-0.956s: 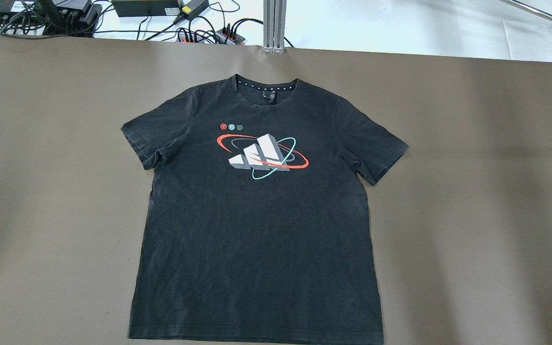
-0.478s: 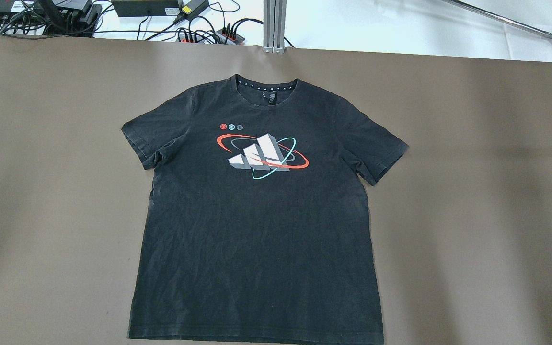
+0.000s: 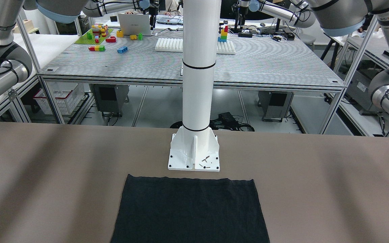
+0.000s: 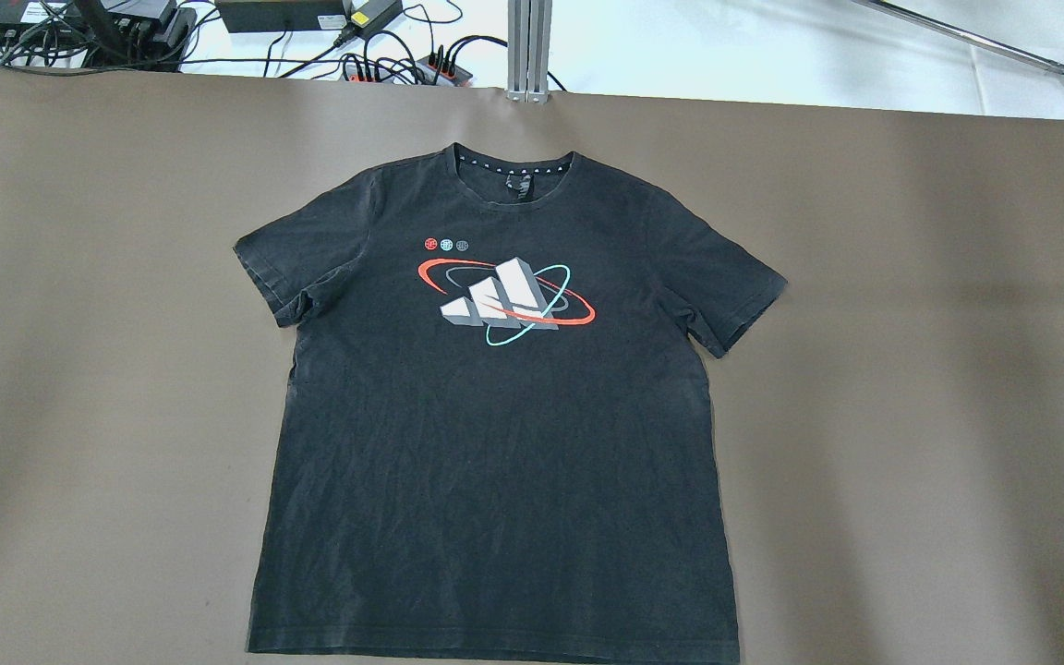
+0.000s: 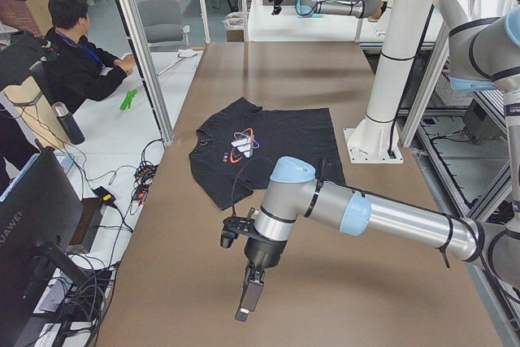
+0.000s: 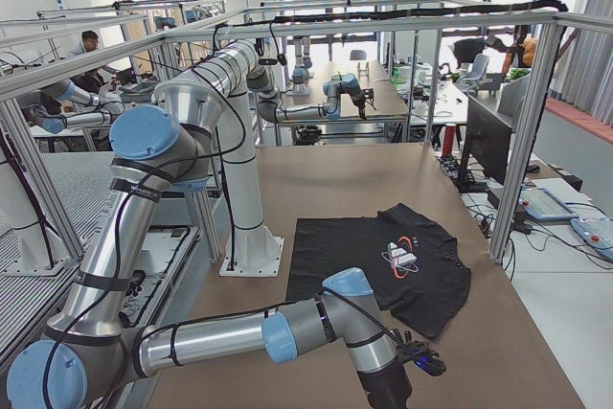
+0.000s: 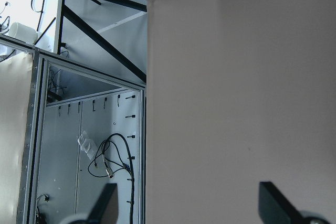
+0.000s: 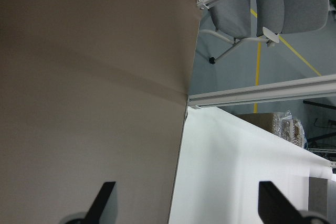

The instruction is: Fold clothes

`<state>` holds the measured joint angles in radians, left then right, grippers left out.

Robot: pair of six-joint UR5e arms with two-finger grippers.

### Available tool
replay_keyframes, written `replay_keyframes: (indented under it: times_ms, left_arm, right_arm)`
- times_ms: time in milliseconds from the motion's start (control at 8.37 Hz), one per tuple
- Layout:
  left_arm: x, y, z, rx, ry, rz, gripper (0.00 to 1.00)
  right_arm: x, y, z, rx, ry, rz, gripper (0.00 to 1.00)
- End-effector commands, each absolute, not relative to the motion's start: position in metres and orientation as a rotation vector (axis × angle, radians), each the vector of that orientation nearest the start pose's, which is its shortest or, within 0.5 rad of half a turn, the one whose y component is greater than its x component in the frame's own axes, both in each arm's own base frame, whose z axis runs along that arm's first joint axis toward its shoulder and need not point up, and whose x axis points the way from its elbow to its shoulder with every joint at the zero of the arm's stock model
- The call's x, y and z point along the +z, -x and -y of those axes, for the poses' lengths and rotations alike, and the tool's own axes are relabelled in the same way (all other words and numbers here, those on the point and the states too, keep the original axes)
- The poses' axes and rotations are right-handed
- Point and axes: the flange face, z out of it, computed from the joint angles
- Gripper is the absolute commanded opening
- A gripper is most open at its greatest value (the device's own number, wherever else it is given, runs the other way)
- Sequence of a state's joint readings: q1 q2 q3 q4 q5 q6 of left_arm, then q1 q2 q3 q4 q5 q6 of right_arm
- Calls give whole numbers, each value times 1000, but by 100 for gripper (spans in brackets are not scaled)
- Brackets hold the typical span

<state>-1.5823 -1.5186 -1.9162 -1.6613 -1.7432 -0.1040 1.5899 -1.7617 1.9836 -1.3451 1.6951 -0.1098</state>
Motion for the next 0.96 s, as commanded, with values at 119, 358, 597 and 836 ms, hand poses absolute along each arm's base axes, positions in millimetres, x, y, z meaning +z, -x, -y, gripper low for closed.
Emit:
replay_keyframes:
  times_ms: [119,358,597,836]
  left_arm:
    - [517,121,490,-98,-400,-192,94]
    - [507,121,493,-101,-476,-201,94]
    - [512,121,496,-88,-491,-199,94]
    - [515,103,513,-38,-559,-216,94]
  right_arm:
    - [531,-129,435,-115,-477,97,94]
    - [532,-129,435,-126,-481,86,94]
    - [539,-128,437,-118,-502,93,94]
    - [554,-127,446,-122,-543,87,94]
